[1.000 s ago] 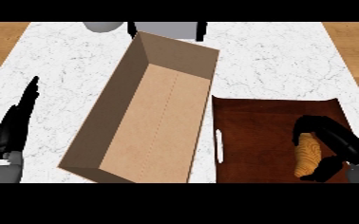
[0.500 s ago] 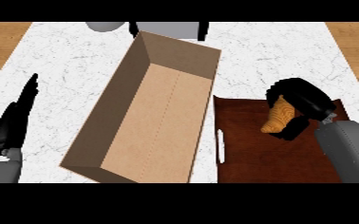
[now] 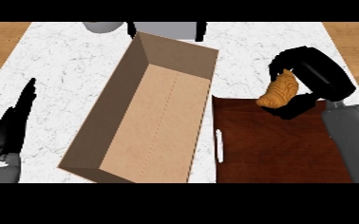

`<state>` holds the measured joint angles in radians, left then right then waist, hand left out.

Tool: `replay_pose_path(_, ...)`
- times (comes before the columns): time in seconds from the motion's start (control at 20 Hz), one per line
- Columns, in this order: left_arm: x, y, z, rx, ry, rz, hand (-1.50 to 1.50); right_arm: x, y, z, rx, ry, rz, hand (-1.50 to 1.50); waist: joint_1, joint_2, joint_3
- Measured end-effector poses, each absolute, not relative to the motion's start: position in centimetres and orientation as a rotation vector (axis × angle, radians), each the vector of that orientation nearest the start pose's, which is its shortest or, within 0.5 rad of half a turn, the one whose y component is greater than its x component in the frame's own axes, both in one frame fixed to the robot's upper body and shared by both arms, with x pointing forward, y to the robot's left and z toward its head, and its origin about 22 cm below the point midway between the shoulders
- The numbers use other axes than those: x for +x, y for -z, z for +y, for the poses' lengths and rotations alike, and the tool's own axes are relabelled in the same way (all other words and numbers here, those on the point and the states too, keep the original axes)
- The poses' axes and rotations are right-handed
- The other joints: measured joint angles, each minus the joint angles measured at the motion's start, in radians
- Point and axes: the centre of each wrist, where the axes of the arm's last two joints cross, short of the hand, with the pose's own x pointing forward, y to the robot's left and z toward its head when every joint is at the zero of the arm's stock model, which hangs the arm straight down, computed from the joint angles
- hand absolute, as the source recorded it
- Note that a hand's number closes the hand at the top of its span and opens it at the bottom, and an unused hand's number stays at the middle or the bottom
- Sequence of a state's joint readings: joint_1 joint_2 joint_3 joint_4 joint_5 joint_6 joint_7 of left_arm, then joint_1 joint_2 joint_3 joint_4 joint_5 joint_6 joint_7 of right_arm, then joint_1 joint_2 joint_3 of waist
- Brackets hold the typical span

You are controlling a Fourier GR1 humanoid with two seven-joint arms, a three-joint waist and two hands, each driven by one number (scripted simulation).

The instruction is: Pick the croissant from the tray and place it in the cardboard box

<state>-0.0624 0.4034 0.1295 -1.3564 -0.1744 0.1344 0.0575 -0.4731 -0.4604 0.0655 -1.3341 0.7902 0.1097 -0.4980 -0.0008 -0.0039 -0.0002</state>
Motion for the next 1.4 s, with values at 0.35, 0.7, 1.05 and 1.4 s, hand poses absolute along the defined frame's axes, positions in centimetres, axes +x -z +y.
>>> replay_pose_path(0.35,26.0,-1.6,35.7,0.65,0.204,-1.358,0.0,33.7,-15.0,-23.5,-0.534,-1.372,-2.063,1.5,0.001,0.001,0.0)
replay_pose_path(0.7,26.1,-1.5,35.5,0.65,0.208,-1.369,0.0,33.2,-17.9,-16.4,-0.328,-1.281,-2.072,1.5,0.005,0.001,0.0)
replay_pose_path(1.05,26.3,-1.9,35.7,0.645,0.221,-1.372,0.0,33.4,-19.6,-9.2,-0.212,-1.2,-1.999,1.5,0.012,0.003,-0.001)
replay_pose_path(1.4,26.7,-1.5,35.0,0.632,0.229,-1.374,0.0,34.4,-18.1,-3.4,-0.152,-1.188,-1.918,1.5,0.023,0.006,0.0)
